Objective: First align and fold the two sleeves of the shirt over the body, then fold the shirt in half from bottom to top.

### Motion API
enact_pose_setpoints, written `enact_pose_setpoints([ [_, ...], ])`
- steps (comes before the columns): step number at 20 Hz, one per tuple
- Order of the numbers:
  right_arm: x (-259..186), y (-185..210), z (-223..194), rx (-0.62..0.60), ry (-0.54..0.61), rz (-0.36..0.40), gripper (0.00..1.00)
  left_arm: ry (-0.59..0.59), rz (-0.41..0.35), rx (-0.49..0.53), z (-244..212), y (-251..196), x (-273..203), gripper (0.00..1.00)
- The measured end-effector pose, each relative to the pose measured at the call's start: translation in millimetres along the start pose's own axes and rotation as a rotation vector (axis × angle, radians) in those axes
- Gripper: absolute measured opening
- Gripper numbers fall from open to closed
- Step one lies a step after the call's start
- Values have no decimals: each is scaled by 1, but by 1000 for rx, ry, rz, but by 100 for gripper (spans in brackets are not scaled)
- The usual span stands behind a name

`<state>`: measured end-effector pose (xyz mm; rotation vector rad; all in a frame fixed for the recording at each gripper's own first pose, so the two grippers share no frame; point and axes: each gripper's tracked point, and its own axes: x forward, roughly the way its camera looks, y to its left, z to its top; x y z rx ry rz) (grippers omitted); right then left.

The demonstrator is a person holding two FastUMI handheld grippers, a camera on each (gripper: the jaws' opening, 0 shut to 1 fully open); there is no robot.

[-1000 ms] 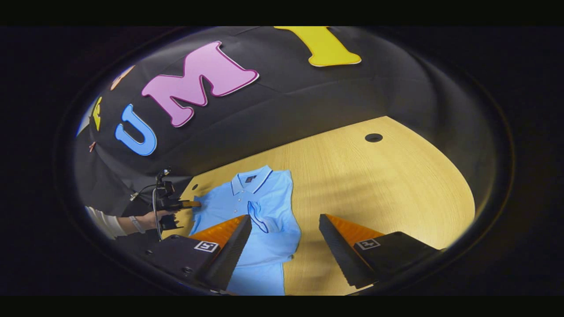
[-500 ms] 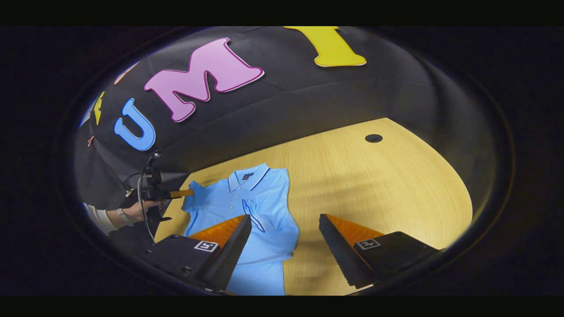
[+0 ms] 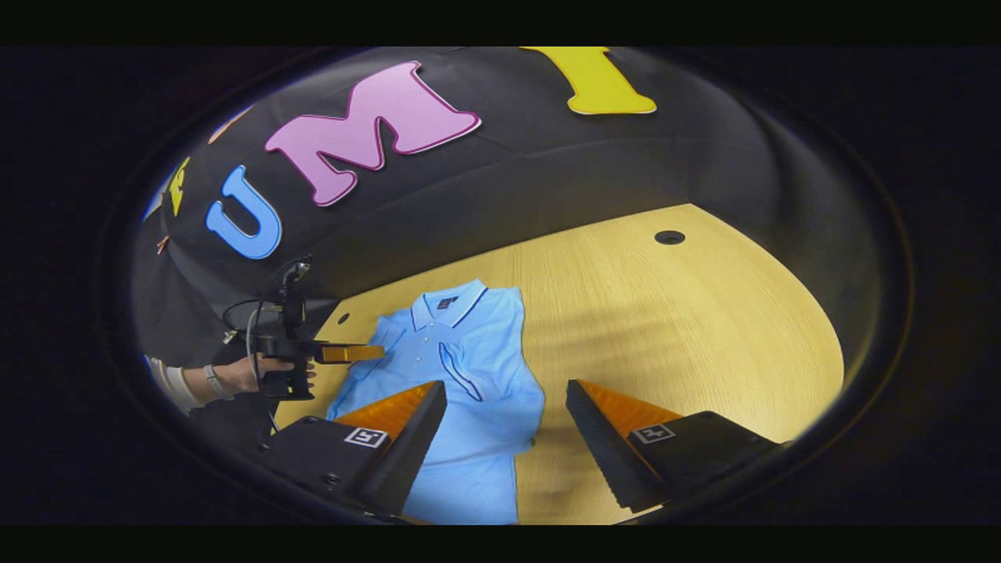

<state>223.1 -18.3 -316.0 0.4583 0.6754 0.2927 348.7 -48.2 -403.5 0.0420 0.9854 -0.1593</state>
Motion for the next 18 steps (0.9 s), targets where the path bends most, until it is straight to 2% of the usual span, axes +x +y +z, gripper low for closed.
enact_pose_setpoints([
  [1, -1, 0, -2, 3, 1, 0, 96, -5, -5, 4, 1, -1, -8, 100],
  [6, -16, 2, -5, -1, -3, 2, 97, -59, -61, -51, -7, 1, -74, 99],
  [7, -20, 1, -7, -7, 1, -1, 89, -64, -74, -58, -17, 2, -89, 99],
  [9, -28, 1, -14, -24, 9, -3, 89, -59, -72, -53, -44, 9, -116, 99],
  [10, -32, 3, -18, -30, 15, -1, 97, -52, -71, -51, -61, 12, -128, 99],
  [11, -36, 6, -22, -31, 20, 3, 97, -42, -76, -51, -78, 13, -140, 98],
  [12, -41, 9, -26, -32, 25, 9, 89, -34, -81, -54, -95, 13, -150, 98],
  [14, -51, 11, -38, -44, 37, 7, 89, -14, -93, -75, -126, 14, -171, 98],
  [15, -54, 11, -45, -50, 46, 4, 97, 0, -100, -89, -141, 13, -179, 98],
  [18, -67, 13, -71, -37, 86, 11, 97, 46, -109, -132, -180, 12, -193, 98],
])
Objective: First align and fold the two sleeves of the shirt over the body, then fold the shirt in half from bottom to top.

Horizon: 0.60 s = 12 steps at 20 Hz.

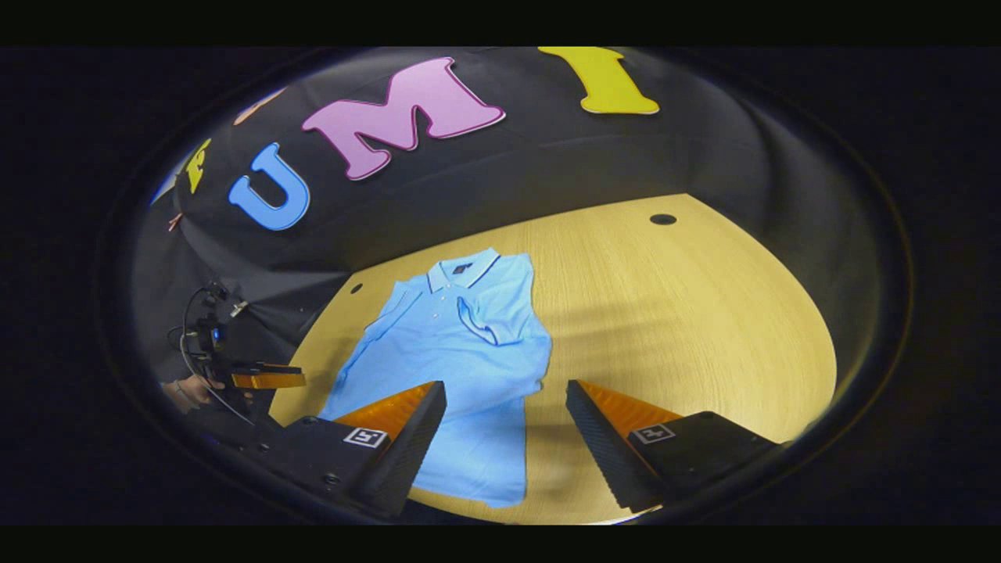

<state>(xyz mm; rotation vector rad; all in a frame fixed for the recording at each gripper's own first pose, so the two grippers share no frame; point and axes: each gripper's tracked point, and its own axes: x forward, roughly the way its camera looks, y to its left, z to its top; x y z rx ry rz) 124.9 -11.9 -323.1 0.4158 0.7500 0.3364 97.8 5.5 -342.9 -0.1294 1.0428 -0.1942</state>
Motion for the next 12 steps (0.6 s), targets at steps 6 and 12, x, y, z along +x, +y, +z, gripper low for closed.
enact_pose_setpoints([
  [6, -11, 0, -62, 90, 118, 30, 97, 94, -70, -71, -63, -6, -13, 98],
  [12, -13, -8, -123, 245, 293, 30, 97, 196, -146, -161, -109, -8, -8, 98],
])
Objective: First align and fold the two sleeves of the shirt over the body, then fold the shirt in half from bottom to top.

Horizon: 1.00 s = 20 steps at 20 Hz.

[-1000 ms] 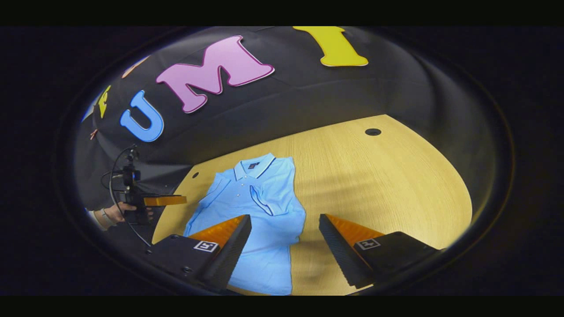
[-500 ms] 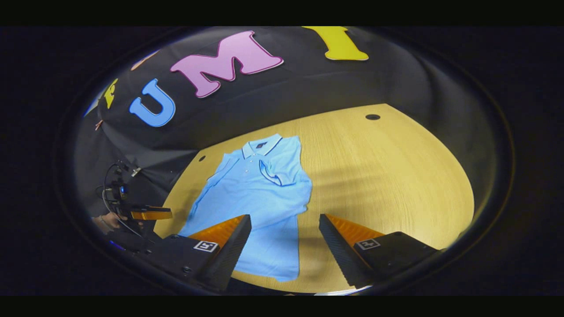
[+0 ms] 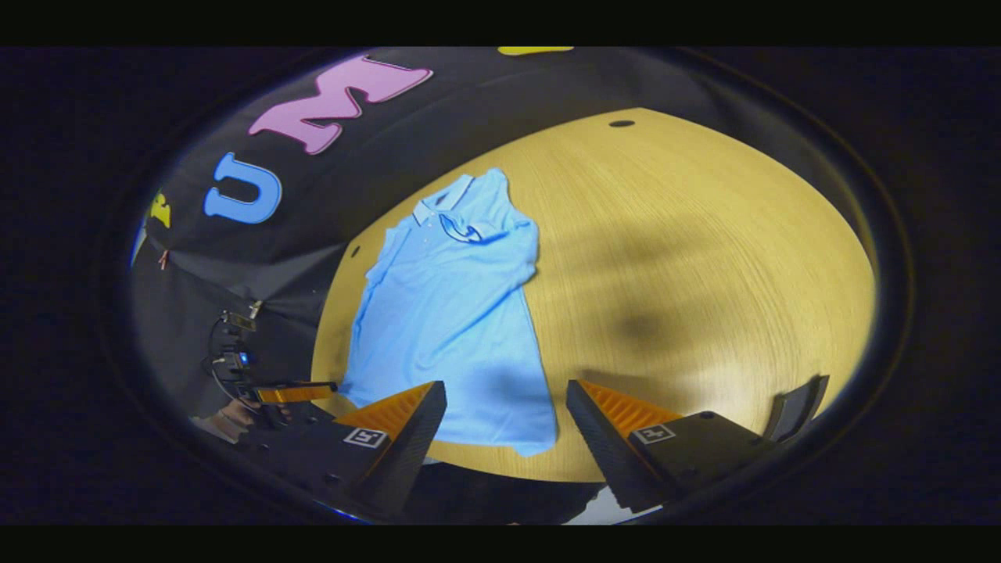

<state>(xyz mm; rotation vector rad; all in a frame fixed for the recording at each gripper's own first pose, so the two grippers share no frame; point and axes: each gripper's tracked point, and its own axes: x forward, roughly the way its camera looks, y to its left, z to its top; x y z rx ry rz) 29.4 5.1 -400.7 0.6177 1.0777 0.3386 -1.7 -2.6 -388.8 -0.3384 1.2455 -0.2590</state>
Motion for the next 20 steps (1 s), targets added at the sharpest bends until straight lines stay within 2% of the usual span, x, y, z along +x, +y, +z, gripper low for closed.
enact_pose_setpoints([
  [2, 1, -7, -18, 39, 66, -10, 97, 31, -19, -6, -11, 2, 2, 98],
  [3, 3, -11, -29, 64, 100, -14, 89, 41, -20, -9, -15, 5, 4, 98],
  [4, 3, -7, -32, 108, 111, 18, 97, 52, -30, -21, -18, 5, 6, 98],
  [5, 2, -2, -34, 164, 120, 44, 94, 63, -47, -40, -21, 4, 8, 98],
  [8, 6, 9, -49, 349, 194, 112, 95, 82, -103, -98, -24, -4, 11, 98],
  [9, 9, 14, -49, 386, 202, 127, 92, 78, -109, -111, -21, -5, 14, 96],
  [10, 11, 16, -46, 405, 198, 130, 95, 80, -111, -124, -19, -6, 15, 96],
  [12, 18, 21, -41, 430, 186, 134, 87, 77, -118, -144, -14, -7, 16, 95],
  [13, 21, 24, -39, 445, 187, 133, 92, 76, -121, -152, -13, -8, 18, 95],
  [14, 24, 26, -39, 455, 190, 126, 92, 77, -122, -162, -11, -9, 19, 95],
  [16, 32, 30, -35, 466, 183, 121, 84, 73, -122, -179, -7, -10, 20, 95],
  [17, 34, 32, -31, 471, 172, 116, 77, 67, -120, -191, -4, -11, 21, 95],
  [20, 43, 35, -36, 426, 162, 92, 75, 44, -109, -212, 6, -13, 25, 94],
])
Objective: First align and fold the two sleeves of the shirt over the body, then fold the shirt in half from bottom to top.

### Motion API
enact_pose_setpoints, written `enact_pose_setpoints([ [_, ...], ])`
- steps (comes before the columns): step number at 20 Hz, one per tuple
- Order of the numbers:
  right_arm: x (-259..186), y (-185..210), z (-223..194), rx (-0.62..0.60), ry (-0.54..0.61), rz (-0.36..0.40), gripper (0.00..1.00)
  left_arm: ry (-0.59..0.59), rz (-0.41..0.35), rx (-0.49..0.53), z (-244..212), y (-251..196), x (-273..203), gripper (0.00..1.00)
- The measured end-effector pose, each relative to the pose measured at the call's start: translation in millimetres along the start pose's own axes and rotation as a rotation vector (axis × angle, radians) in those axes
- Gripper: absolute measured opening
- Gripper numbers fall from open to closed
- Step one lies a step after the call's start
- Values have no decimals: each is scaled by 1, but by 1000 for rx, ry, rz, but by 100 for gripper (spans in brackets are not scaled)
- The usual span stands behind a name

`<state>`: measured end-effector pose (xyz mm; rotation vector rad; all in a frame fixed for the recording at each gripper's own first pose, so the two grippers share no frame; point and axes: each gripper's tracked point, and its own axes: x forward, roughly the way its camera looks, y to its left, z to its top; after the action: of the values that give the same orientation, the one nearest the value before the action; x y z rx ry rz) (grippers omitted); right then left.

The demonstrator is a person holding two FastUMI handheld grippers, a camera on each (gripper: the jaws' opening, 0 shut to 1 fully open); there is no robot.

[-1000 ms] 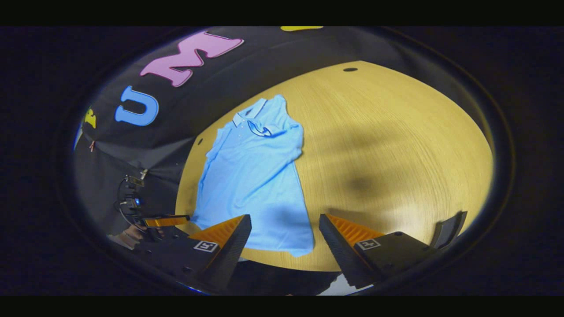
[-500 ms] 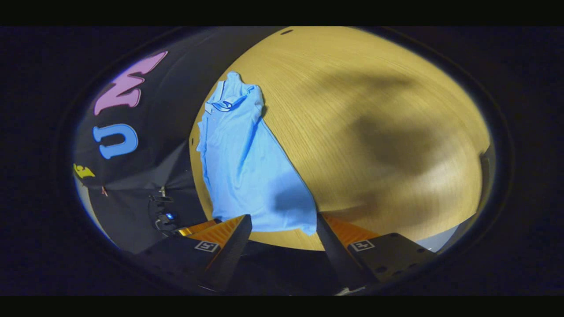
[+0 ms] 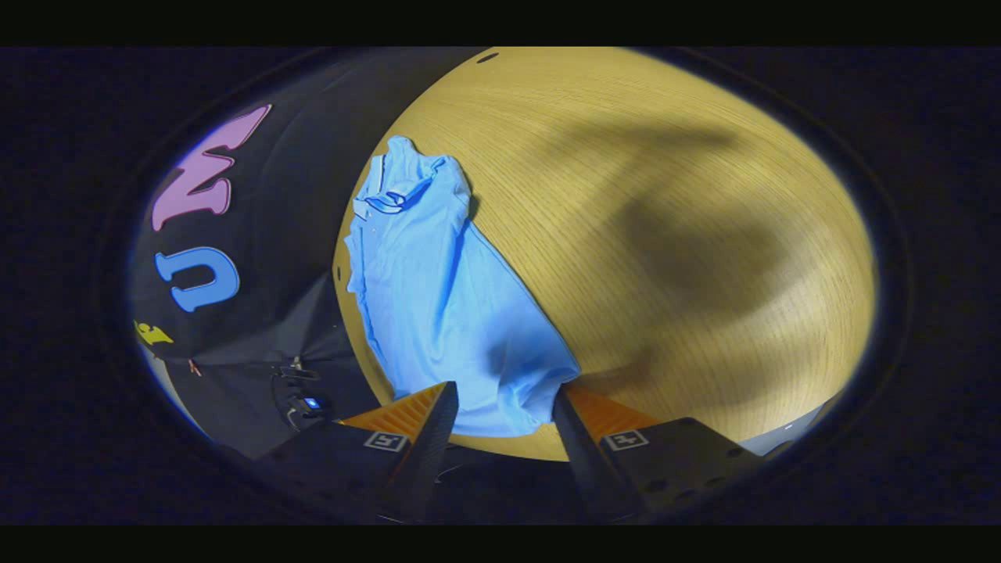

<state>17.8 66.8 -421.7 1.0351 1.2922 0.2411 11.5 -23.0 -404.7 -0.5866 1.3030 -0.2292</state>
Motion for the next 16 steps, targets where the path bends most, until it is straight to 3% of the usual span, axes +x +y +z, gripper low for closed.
enact_pose_setpoints([
  [1, 1, 3, -1, -6, 11, 1, 65, -5, 6, 1, 3, -1, 1, 94],
  [3, 9, -3, -6, -53, 18, -42, 61, -21, 46, 25, 3, 6, 7, 91],
  [5, 12, -2, -5, -82, 14, -51, 25, -33, 92, 77, 2, 14, 12, 65],
  [6, 14, -9, -6, -103, 4, -75, 29, -42, 111, 110, 3, 18, 14, 45],
  [7, 10, -8, 0, -101, -1, -75, 23, -60, 92, 129, 5, 14, 15, 26],
  [8, 13, -7, -2, -103, -2, -70, 17, -70, 86, 140, 4, 11, 12, 13],
  [10, 12, -5, -3, -136, -3, -66, 5, -74, 102, 178, 5, 11, 15, 6],
  [12, 14, -1, 0, -198, -10, -66, 5, -96, 140, 245, 10, 12, 13, 6],
  [13, 12, 4, 1, -244, -24, -54, 0, -107, 141, 277, 12, 7, 9, 6],
  [16, 3, 36, 14, -318, -73, 33, 0, -192, 112, 350, 35, -17, -10, 6],
])
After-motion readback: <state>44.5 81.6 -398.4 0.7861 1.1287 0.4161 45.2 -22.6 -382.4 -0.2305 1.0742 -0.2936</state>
